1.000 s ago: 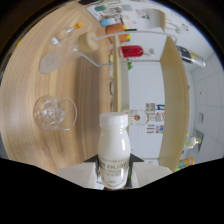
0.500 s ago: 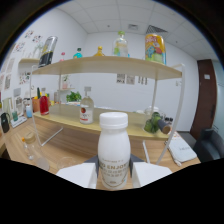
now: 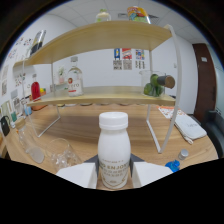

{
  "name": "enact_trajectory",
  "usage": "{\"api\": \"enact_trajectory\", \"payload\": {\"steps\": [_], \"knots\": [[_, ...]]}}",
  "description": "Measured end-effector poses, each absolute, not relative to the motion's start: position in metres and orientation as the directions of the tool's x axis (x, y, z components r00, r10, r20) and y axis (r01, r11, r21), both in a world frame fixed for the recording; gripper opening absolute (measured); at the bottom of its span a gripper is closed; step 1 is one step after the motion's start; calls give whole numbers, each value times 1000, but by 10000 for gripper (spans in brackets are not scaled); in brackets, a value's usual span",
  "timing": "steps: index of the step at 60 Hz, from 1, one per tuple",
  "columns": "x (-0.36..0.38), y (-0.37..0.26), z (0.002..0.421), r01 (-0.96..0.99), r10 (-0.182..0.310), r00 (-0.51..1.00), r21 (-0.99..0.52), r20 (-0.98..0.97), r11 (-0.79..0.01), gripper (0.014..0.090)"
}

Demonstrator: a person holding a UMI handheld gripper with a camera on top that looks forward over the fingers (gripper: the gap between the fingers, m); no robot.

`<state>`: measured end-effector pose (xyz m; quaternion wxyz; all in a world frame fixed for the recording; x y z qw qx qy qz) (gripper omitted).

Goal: Make me a cup of Mount Fuji.

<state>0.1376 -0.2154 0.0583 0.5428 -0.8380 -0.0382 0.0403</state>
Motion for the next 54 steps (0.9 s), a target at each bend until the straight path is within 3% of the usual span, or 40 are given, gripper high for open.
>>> {"api": "enact_trajectory", "payload": {"steps": [17, 23, 29, 31, 40, 54], "knots": [[142, -232, 51, -5, 60, 998, -889, -36, -458, 516], [143, -241, 55, -38, 26, 998, -875, -57, -482, 613], [142, -252, 73, -95, -25, 995, -868, -95, -487, 842], [143, -257, 81, -104, -45, 995, -866, -94, -489, 865], [130, -286, 118, -110, -95, 993, -863, -73, -493, 847], [83, -328, 147, -57, -101, 995, -845, -4, -532, 850]]}}
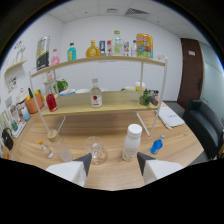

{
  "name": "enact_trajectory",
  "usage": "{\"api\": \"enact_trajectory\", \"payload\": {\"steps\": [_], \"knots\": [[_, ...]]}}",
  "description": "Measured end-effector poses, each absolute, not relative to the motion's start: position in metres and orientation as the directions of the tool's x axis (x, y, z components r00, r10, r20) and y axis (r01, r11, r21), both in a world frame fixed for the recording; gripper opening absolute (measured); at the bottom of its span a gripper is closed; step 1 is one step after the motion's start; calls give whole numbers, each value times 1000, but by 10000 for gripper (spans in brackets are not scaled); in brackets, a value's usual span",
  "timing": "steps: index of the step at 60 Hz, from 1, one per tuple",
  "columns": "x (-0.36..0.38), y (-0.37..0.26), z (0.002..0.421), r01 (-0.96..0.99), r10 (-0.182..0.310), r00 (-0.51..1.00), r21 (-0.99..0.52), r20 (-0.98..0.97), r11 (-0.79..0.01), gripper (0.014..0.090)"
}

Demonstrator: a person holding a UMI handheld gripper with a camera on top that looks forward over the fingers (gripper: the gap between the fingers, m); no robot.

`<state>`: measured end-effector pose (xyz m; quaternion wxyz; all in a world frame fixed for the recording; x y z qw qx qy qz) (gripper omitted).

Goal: Make me a cup of Mount Fuji.

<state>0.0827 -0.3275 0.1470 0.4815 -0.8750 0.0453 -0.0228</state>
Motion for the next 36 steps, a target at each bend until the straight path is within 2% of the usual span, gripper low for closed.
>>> {"api": "enact_trajectory", "payload": {"steps": [15, 36], "knots": [[32, -343, 152, -23, -61, 998, -834, 14, -552, 856], [13, -345, 152, -41, -49, 999, -826, -17, -563, 855]]}}
